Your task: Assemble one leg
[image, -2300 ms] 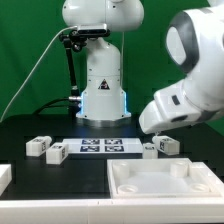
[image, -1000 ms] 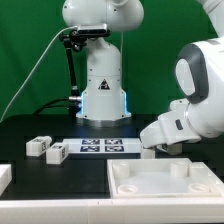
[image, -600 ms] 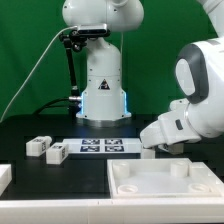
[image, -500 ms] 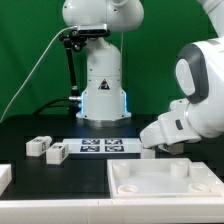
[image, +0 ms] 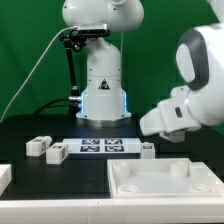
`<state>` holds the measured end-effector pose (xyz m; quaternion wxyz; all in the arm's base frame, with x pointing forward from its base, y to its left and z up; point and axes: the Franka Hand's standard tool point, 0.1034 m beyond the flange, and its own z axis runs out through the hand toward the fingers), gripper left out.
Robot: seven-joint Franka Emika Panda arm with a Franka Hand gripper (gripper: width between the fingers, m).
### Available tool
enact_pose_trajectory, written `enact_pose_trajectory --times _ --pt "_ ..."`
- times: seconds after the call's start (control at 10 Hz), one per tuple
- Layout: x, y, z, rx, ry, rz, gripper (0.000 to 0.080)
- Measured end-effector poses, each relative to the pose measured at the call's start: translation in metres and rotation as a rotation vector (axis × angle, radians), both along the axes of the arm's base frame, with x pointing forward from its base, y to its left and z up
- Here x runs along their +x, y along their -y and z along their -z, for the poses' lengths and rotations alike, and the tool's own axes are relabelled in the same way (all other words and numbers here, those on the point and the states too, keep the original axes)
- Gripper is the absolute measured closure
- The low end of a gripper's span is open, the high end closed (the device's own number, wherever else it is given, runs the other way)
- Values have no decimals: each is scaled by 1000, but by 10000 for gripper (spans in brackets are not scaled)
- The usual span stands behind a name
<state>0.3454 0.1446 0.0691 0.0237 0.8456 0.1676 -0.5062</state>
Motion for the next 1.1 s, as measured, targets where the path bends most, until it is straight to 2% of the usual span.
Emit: enact_pose_trajectory --times 0.2,0.4,0.6,0.7,0.8,1.1 --pt "13 6 -25 14 21 7 511" --pt "10 5 -19 17 28 5 511" --pt "23 5 -16 55 211 24 511" --pt "27 7 -16 97 275 10 511" --pt "45 9 -15 159 347 -10 511" --pt "86 15 -32 247 567 -34 511"
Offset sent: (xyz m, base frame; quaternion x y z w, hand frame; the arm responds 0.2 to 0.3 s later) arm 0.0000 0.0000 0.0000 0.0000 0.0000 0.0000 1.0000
